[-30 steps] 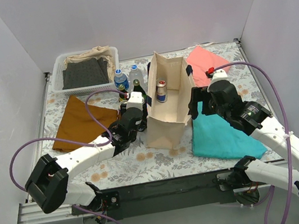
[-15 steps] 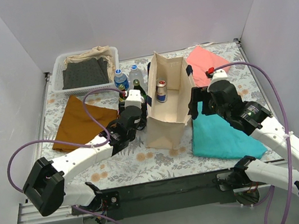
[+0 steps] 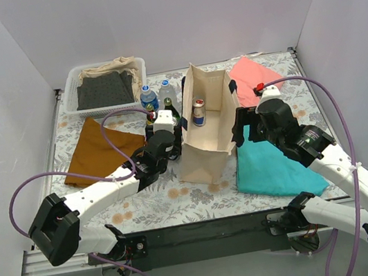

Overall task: Take the beverage out of the canvas bag
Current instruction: Place the drink at the center of the board.

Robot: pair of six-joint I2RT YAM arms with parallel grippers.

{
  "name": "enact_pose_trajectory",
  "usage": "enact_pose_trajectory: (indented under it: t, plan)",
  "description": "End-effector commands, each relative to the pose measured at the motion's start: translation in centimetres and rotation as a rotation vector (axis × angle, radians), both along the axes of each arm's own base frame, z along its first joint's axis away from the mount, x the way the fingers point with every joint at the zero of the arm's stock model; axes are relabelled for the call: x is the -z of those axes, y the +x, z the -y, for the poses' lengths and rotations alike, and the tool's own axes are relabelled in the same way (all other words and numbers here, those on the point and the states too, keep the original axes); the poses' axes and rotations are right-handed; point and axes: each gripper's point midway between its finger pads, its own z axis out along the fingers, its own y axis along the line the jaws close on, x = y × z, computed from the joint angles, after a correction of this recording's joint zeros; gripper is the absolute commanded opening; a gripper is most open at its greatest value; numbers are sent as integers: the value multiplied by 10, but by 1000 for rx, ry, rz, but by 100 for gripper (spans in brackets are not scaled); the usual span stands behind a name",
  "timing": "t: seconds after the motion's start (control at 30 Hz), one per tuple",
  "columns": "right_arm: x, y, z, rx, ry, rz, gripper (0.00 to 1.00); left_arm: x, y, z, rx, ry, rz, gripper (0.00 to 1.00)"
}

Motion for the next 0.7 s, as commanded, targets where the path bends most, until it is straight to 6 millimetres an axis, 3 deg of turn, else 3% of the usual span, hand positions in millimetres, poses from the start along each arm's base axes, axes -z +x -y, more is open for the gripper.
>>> enact_pose_trajectory:
  t: [0.0, 0.2, 0.33, 0.5, 0.67]
  plan:
    - [-5, 1, 2, 13, 11, 21, 98, -24, 8, 11, -9, -80, 55, 58]
    - [-6, 2, 2, 13, 8, 23, 98, -22, 9, 11, -8, -68, 52, 60]
    - [-6, 3, 2, 15, 8, 24, 98, -33, 11, 8, -26, -73, 72, 60]
    - [-7, 3, 1, 11, 9, 21, 98, -65, 11, -3, -61, -85, 121, 61]
    - [-6, 3, 1, 8, 11, 19, 98, -110, 13, -16, -96, -93, 209, 64]
